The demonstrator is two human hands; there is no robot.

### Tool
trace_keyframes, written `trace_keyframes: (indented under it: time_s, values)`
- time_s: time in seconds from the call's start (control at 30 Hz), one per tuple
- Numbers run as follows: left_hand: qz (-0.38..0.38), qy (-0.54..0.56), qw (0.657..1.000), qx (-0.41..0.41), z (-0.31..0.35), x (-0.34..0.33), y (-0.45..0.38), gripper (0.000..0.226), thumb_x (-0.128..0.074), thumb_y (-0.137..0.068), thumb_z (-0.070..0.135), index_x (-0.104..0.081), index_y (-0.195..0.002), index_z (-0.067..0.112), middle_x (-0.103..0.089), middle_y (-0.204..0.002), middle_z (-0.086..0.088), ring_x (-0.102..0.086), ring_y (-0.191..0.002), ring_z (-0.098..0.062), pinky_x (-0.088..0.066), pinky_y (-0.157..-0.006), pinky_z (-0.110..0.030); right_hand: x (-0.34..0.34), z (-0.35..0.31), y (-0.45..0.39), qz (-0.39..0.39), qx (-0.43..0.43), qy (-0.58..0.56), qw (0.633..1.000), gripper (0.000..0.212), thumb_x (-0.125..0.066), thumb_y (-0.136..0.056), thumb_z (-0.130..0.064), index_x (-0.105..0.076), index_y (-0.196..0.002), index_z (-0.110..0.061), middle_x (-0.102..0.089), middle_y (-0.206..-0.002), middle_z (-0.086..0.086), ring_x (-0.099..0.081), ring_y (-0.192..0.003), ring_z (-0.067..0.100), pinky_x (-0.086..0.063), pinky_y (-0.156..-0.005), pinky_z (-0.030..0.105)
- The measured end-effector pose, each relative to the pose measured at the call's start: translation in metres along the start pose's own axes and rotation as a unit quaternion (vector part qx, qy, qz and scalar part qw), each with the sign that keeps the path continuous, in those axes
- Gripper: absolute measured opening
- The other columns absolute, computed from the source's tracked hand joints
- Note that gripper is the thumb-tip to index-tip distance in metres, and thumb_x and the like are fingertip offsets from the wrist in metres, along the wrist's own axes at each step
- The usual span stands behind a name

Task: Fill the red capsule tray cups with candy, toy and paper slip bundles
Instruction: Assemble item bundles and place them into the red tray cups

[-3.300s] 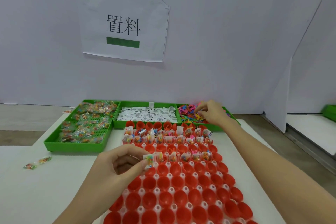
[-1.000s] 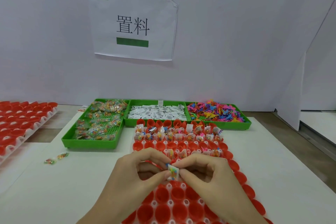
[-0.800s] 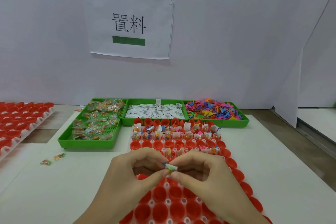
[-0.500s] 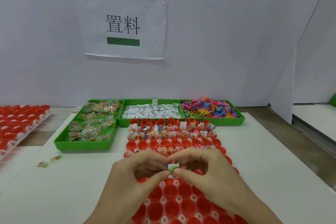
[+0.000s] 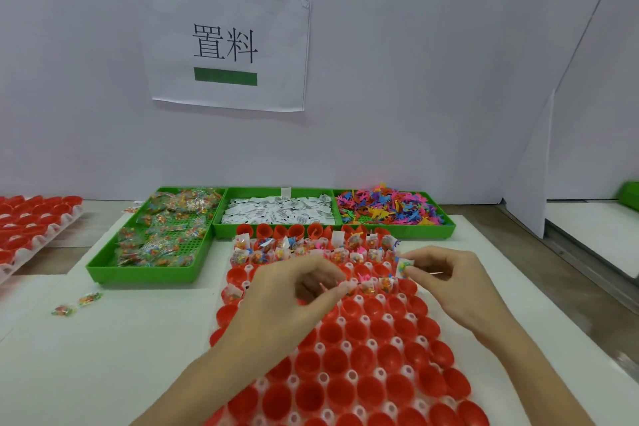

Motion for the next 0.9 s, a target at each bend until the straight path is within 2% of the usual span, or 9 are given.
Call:
trace_keyframes:
  time_s: [0.13,0.23,0.3,0.37,0.5,0.6,0.67,0.73,0.9]
  values:
    - [-0.053,-0.088,0.994,-0.036,0.013,-0.036,-0.044,0.010,-0.077,-0.090,0.026,-0.077,-0.099,0.022,-0.072,-0.084,0.017,-0.064,-0.075,0.001,-0.046,-0.065,-0.007,0.003,0.012,-0.003,-0.007,-0.013,0.031,0.999,0.014,-0.081,-0.085,-0.016,-0.081,-0.089,-0.030,-0.076,-0.081,-0.012,-0.071,-0.080,0.003,-0.061,-0.083,0.034]
    - [-0.078,-0.117,0.988,-0.071,0.021,-0.063,-0.070,0.009,-0.078,-0.089,0.020,-0.077,-0.098,0.016,-0.076,-0.088,0.008,-0.060,-0.069,0.008,-0.045,-0.071,-0.004,0.002,0.014,-0.003,-0.021,-0.010,0.044,0.999,0.014,-0.082,-0.084,-0.018,-0.082,-0.090,-0.030,-0.077,-0.082,-0.009,-0.071,-0.081,0.006,-0.060,-0.083,0.034]
    - [-0.101,-0.132,0.983,-0.083,0.022,-0.083,-0.082,0.012,-0.077,-0.089,0.020,-0.075,-0.100,0.014,-0.077,-0.091,0.006,-0.062,-0.077,0.005,-0.044,-0.086,-0.010,0.002,0.011,-0.003,-0.023,0.000,0.048,0.999,0.017,-0.083,-0.083,-0.018,-0.081,-0.092,-0.032,-0.076,-0.080,-0.008,-0.071,-0.080,0.006,-0.059,-0.080,0.031]
    - [-0.117,-0.166,0.975,-0.091,0.020,-0.099,-0.092,0.014,-0.076,-0.090,0.021,-0.072,-0.101,0.014,-0.078,-0.092,0.005,-0.062,-0.086,-0.007,-0.039,-0.102,-0.024,0.003,0.010,-0.004,-0.023,0.007,0.052,0.998,0.017,-0.085,-0.081,-0.020,-0.079,-0.090,-0.034,-0.075,-0.078,-0.010,-0.070,-0.079,0.003,-0.057,-0.077,0.026]
    - [-0.159,-0.209,0.960,-0.097,0.017,-0.121,-0.102,0.012,-0.078,-0.088,0.015,-0.072,-0.098,0.011,-0.078,-0.092,0.001,-0.067,-0.090,-0.014,-0.027,-0.112,-0.025,0.003,0.013,-0.005,-0.028,0.008,0.051,0.998,0.012,-0.086,-0.079,-0.027,-0.079,-0.087,-0.032,-0.074,-0.080,-0.022,-0.070,-0.079,-0.002,-0.052,-0.068,0.011]
    - [-0.191,-0.213,0.954,-0.088,0.014,-0.128,-0.106,0.011,-0.078,-0.085,0.006,-0.075,-0.095,0.009,-0.078,-0.090,-0.001,-0.071,-0.088,-0.014,-0.042,-0.109,-0.029,0.001,0.019,-0.004,-0.034,-0.008,0.031,0.999,0.012,-0.087,-0.077,-0.031,-0.081,-0.088,-0.029,-0.075,-0.082,-0.021,-0.070,-0.080,-0.001,-0.054,-0.068,0.013]
    - [-0.216,-0.213,0.949,-0.083,0.012,-0.131,-0.104,0.011,-0.078,-0.085,0.003,-0.075,-0.095,0.008,-0.078,-0.091,-0.003,-0.072,-0.086,-0.015,-0.057,-0.093,-0.035,-0.001,0.021,-0.004,-0.038,-0.017,0.032,0.999,0.014,-0.088,-0.075,-0.034,-0.082,-0.087,-0.029,-0.076,-0.082,-0.017,-0.070,-0.079,0.000,-0.055,-0.069,0.015]
    - [-0.219,-0.221,0.947,-0.082,0.010,-0.131,-0.103,0.012,-0.078,-0.085,0.002,-0.074,-0.095,0.008,-0.077,-0.091,-0.004,-0.072,-0.086,-0.015,-0.058,-0.089,-0.037,-0.002,0.022,-0.004,-0.046,-0.021,0.027,0.998,0.013,-0.087,-0.077,-0.030,-0.082,-0.088,-0.027,-0.077,-0.080,-0.015,-0.071,-0.077,0.000,-0.054,-0.068,0.013]
    - [-0.217,-0.254,0.938,-0.088,0.014,-0.135,-0.104,0.015,-0.075,-0.086,-0.001,-0.071,-0.096,0.010,-0.076,-0.092,-0.004,-0.070,-0.088,-0.018,-0.051,-0.102,-0.045,-0.003,0.019,-0.002,-0.070,-0.016,0.044,0.996,0.010,-0.077,-0.089,-0.021,-0.083,-0.092,-0.028,-0.076,-0.079,-0.020,-0.069,-0.076,-0.005,-0.049,-0.066,0.008]
Point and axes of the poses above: each hand's wrist, its own y-axis away from the middle knuckle, its own x-axis out of the back of the hand, z = x × y, the point moved 10 cm from there along -y, towards the middle knuckle
